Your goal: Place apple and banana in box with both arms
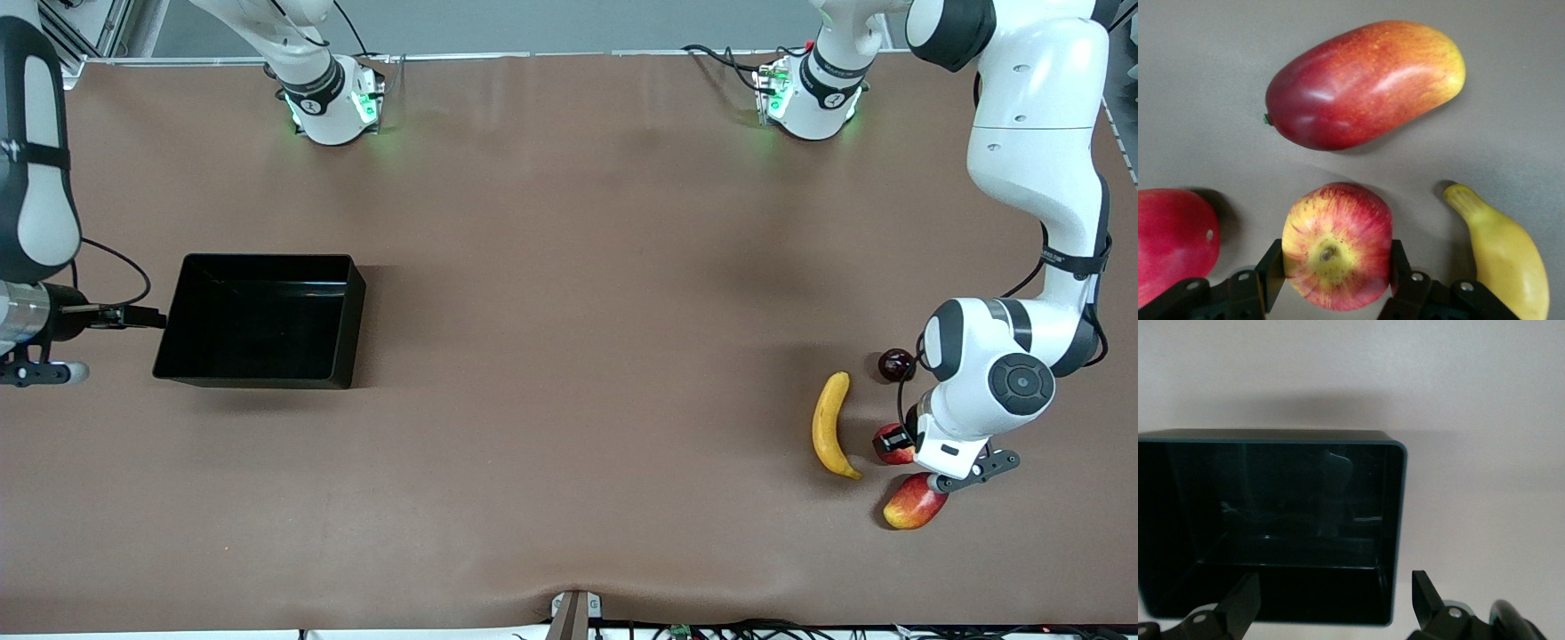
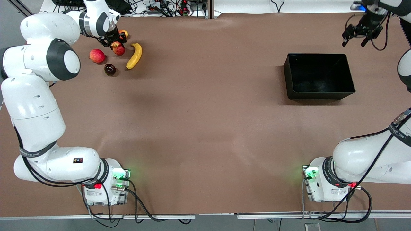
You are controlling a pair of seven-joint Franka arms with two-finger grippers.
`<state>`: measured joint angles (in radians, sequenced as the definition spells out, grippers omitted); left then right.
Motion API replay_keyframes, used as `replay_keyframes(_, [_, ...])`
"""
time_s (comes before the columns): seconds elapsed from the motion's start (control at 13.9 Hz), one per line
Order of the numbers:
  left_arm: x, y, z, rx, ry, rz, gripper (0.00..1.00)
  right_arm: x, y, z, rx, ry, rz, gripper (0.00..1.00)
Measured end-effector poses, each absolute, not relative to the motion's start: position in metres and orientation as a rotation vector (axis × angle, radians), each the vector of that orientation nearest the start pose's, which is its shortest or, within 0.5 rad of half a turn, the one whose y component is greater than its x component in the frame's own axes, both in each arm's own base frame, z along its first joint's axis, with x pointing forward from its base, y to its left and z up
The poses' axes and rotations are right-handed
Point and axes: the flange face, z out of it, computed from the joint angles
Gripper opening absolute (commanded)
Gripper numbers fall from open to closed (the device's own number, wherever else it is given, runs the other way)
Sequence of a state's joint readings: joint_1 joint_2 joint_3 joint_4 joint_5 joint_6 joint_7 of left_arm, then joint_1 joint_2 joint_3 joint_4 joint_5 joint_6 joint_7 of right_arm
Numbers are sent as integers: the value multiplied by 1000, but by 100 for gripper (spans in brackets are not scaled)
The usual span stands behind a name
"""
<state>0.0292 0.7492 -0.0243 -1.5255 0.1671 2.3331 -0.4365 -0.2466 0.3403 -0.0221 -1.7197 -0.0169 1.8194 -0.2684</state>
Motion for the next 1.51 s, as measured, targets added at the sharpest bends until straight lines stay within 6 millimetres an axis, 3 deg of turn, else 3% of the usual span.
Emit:
replay_keyframes(0.14, [718, -1, 236, -3009, -495, -117, 0, 586, -195, 330, -3068, -38, 355, 100])
replay_keyframes(0.22, [718, -9, 253, -3012, -485, -110, 0, 580, -207, 310, -3063, -41, 353, 99])
replay_keyframes(0.29, [717, -16, 275, -3014, -476, -99, 0, 573, -216, 291, -3056, -31, 362, 87])
replay_keyframes(0.5, [704, -37, 353, -3016, -445, -62, 0, 549, -222, 243, -3048, -12, 367, 10])
replay_keyframes(0.58, [697, -43, 380, -3017, -429, -57, 0, 543, -220, 235, -3042, -10, 381, 0])
replay_keyframes(0.79, [671, -50, 452, -3007, -375, -32, 0, 536, -215, 229, -3023, -19, 421, 0])
replay_keyframes(1.01, [649, -51, 503, -3003, -313, -40, 0, 536, -206, 235, -2999, -38, 445, 0])
replay_keyframes(1.3, [638, -49, 529, -3007, -212, -60, 0, 540, -200, 247, -2973, -144, 445, 0])
replay_keyframes(1.51, [634, -48, 530, -3007, -183, -30, 0, 560, -182, 295, -2818, -133, 491, 0])
